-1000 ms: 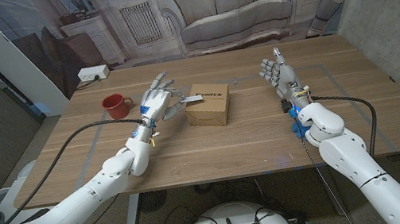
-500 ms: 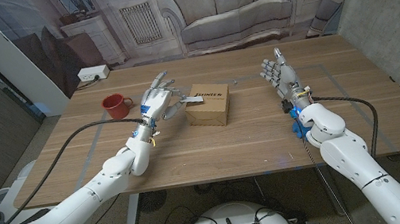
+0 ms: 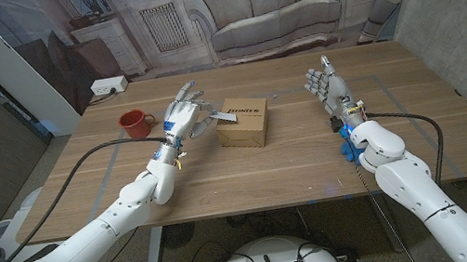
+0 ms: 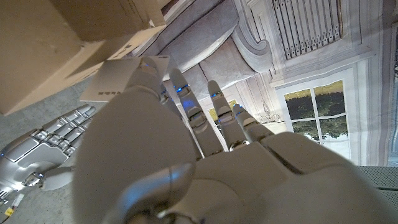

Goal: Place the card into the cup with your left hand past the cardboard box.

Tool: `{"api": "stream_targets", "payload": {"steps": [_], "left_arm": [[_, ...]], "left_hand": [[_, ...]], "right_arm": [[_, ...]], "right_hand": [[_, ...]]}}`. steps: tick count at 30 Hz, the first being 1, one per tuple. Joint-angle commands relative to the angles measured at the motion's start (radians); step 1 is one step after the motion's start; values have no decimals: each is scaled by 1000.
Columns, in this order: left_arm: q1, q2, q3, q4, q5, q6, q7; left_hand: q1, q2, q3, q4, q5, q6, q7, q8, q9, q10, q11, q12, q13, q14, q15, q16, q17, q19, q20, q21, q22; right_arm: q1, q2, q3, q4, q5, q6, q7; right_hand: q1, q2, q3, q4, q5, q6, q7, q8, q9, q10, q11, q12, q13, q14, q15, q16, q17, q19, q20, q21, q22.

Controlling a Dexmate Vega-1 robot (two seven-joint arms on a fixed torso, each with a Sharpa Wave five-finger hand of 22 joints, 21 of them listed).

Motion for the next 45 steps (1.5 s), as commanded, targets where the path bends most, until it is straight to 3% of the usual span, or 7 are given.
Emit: {"api": "stream_targets", "payload": {"steps": [1,45], "left_arm": [[8,2,-15,-23,-1,9,-4],[45,7,-64,-96,-14,58,-7]], "left_hand": [[6,-2,2,-1,-2,9,-2,1,3,10,1,-3,5,8,-154,0,2,7,-40,3,3],[9,-3,4,2,-4,21,-2,0,2,28,1,-9,5,22,-154,-4,2,11,-43,1,3]], "right_arm": [[-2,-3,3,-6,1,-4,0],[-5,-9,26,-7,12,4,21]], "right_hand": [[1,8,-5,0,2,10,-4,3,4,5,-2,4,4,11,-1,4,4,12,-4,-6,2],[2,11,-7,-2,3,11,-4,3,4,8,-2,4,4,11,0,4,4,12,-4,-7,3]]}}
